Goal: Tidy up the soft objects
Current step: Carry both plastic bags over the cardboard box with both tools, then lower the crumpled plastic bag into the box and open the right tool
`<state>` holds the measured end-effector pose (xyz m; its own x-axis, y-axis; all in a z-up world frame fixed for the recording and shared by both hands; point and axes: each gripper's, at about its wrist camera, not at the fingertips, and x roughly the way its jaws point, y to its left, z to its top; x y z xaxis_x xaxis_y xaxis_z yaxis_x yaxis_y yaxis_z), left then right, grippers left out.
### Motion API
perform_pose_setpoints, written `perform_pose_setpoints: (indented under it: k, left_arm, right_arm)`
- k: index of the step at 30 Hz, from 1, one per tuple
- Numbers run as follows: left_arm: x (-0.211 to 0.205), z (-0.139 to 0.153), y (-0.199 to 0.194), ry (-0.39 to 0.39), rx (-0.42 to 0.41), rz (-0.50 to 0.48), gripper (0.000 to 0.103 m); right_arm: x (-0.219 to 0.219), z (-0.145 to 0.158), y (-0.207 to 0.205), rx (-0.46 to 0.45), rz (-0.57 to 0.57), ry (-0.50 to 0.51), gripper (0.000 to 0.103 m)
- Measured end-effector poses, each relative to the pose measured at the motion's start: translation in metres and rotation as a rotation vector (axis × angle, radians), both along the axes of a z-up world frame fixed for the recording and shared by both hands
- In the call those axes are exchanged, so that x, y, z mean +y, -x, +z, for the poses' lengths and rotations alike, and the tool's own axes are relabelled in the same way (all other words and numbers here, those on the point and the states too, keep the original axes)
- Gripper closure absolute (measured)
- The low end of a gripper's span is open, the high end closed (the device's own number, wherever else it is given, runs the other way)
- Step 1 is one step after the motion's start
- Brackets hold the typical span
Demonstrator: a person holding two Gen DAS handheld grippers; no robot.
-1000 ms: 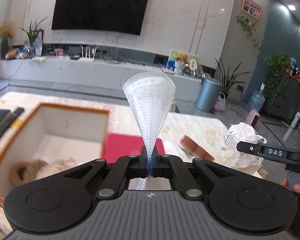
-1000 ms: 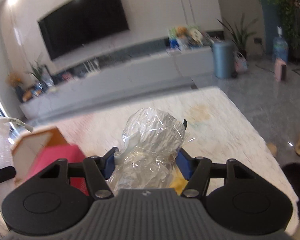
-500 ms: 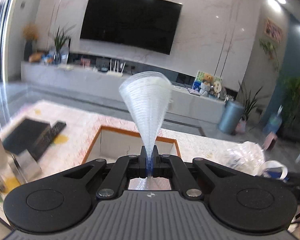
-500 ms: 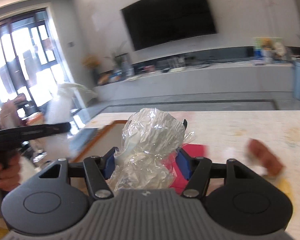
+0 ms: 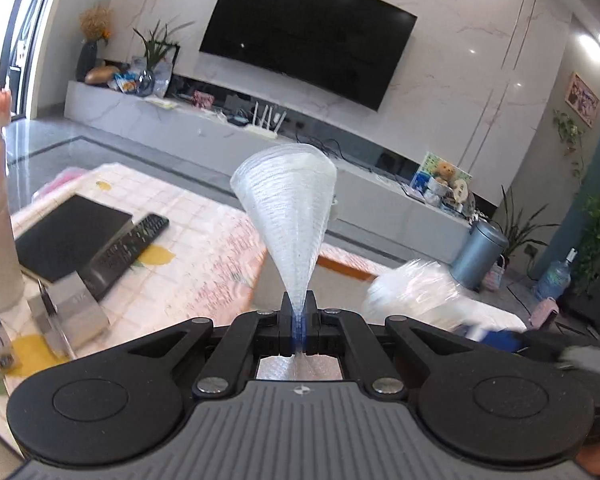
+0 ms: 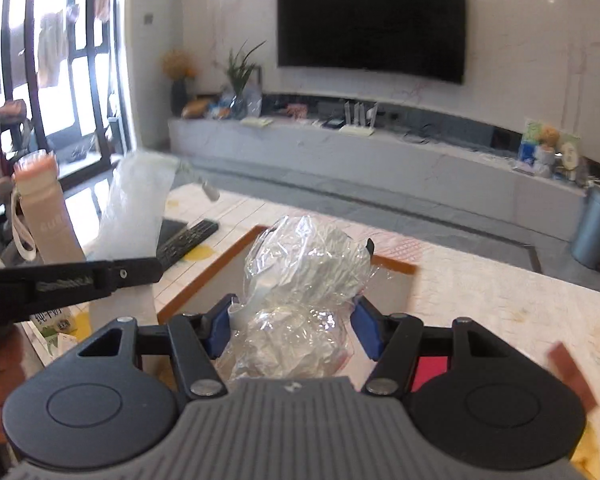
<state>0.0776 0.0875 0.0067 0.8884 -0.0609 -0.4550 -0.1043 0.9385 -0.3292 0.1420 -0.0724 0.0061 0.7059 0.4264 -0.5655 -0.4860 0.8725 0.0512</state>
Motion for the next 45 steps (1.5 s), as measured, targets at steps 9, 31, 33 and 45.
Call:
perform_pose_setpoints:
  k: [9,31,33,45]
  left_arm:
    - [0.033,-0.012,-0.011,0.055,0.075,0.065,0.101]
    - [0.038,-0.012,-0.011,0.055,0.142,0.125,0.1]
    - [0.038,-0.009,-0.009,0.053,0.133,0.13,0.1]
    - [-0.002,0.006,-0.019,-0.05,0.135,-0.006,0.1]
  right_arm:
    - [0.052,-0.063,-0.095,0.251,-0.048,-0.069,0.043]
    - [0.078,-0.108,-0.104,0.368,-0.036,0.056,0.025]
    - [0.071,-0.093,-0.093,0.315,-0.027,0.023,0.016]
    - [-0.001,-0.039,-0.03,0.022,0.016,0.103,0.008]
